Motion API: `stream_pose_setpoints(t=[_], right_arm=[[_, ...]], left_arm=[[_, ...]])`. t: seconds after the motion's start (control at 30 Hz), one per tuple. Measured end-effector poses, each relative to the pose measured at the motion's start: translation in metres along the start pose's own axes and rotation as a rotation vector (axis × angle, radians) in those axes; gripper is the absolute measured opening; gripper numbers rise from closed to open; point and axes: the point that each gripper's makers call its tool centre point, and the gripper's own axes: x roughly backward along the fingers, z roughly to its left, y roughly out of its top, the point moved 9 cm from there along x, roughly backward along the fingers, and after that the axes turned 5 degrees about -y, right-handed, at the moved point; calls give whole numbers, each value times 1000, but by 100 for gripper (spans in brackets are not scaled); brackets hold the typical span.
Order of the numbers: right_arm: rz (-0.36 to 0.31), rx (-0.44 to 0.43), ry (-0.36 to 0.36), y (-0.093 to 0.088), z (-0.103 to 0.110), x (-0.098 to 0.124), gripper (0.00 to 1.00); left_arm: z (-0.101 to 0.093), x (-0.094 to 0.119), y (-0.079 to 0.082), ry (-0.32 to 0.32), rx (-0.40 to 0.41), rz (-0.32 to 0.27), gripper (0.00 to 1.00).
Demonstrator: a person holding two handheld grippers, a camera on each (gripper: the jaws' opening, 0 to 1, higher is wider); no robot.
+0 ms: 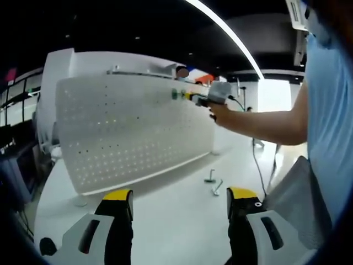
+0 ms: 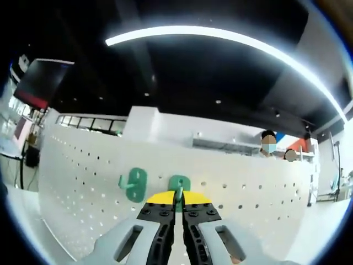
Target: Insert the hook assembly into the mounting plate slot until the hook locks in place.
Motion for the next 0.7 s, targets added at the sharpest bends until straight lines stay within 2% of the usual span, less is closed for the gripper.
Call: stream_pose_setpoints(t=[0.17, 0.2, 0.37, 0.7], right_arm=[[16, -22, 23, -2, 1, 2, 4], [30, 4, 33, -3, 0, 3, 3], [49, -7, 31, -7, -1, 5, 4], [63, -22, 39, -7, -2, 9, 13]], left_arm=[[0, -1, 0, 0, -3, 0, 71], [-1, -1, 0, -1, -3, 0, 71], [-1, -1, 0, 0, -3, -3, 71], [0, -1, 0, -3, -5, -3, 71]])
